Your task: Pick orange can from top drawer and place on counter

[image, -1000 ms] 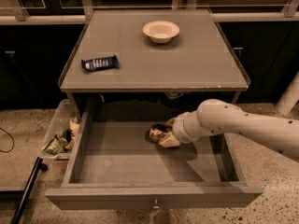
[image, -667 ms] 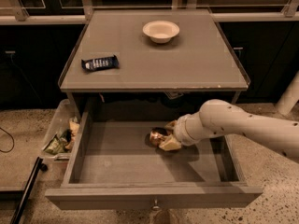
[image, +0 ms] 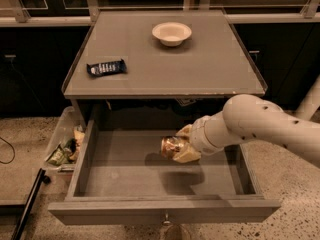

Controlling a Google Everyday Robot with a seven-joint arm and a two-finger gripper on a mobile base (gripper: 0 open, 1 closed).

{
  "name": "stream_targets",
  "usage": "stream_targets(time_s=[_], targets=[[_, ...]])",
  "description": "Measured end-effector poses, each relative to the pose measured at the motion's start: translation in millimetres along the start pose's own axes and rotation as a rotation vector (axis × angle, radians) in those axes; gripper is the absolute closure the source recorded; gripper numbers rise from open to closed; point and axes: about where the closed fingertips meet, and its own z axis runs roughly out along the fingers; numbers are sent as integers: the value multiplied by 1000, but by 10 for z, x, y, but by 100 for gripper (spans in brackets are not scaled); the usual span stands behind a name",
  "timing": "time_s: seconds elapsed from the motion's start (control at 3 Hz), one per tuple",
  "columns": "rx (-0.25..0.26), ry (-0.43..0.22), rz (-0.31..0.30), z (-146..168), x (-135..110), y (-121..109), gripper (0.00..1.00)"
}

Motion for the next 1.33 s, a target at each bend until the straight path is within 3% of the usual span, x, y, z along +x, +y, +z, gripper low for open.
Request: stream_targets(time_s=[0.33,0.67,1.0,1.33], targets=[[46,-5,-75,-566,-247,-13,100],[81,-47,-91,-1144,-276,-183,100],[115,-83,-55,-1680,-222,-566,100],[157,-93,-78,-1886,-354,-728,100]])
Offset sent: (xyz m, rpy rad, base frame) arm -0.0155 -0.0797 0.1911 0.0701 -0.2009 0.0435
